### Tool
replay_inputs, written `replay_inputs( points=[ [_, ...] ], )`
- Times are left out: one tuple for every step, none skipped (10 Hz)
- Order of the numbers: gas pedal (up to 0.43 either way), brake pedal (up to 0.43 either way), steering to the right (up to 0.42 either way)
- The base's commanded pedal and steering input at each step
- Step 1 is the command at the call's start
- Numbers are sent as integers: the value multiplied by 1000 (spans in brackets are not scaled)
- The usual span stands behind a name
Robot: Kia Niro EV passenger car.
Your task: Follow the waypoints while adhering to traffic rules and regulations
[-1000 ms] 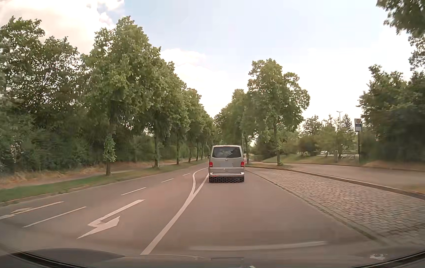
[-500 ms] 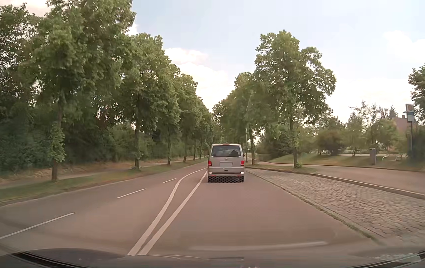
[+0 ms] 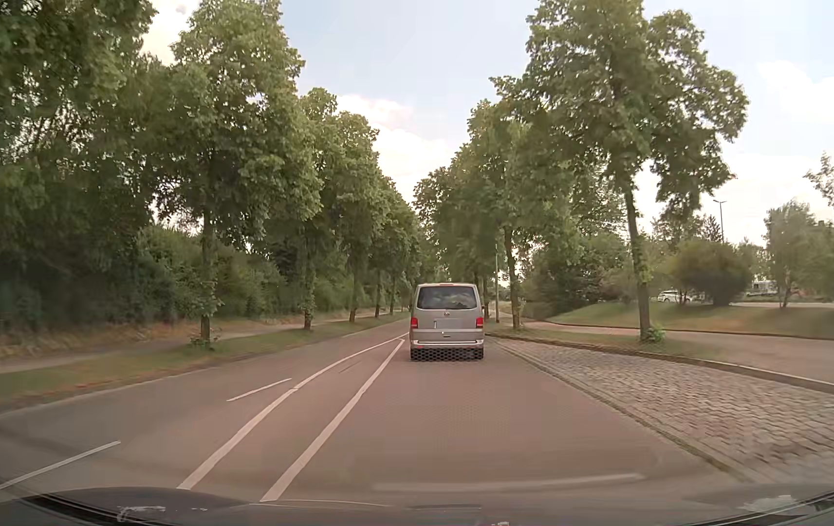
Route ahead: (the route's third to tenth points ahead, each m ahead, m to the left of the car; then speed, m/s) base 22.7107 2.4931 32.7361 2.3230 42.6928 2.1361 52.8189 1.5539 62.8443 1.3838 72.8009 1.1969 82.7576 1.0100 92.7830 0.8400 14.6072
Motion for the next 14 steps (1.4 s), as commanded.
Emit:
replay_inputs(
  points=[
    [98,12,-7],
    [98,12,-6],
    [98,12,-5],
    [98,12,-5],
    [98,12,-5],
    [98,12,-5],
    [98,12,-4],
    [98,12,-4],
    [98,12,-4],
    [98,12,-3],
    [98,12,-3],
    [98,12,-2],
    [98,12,0],
    [98,12,1]
  ],
)
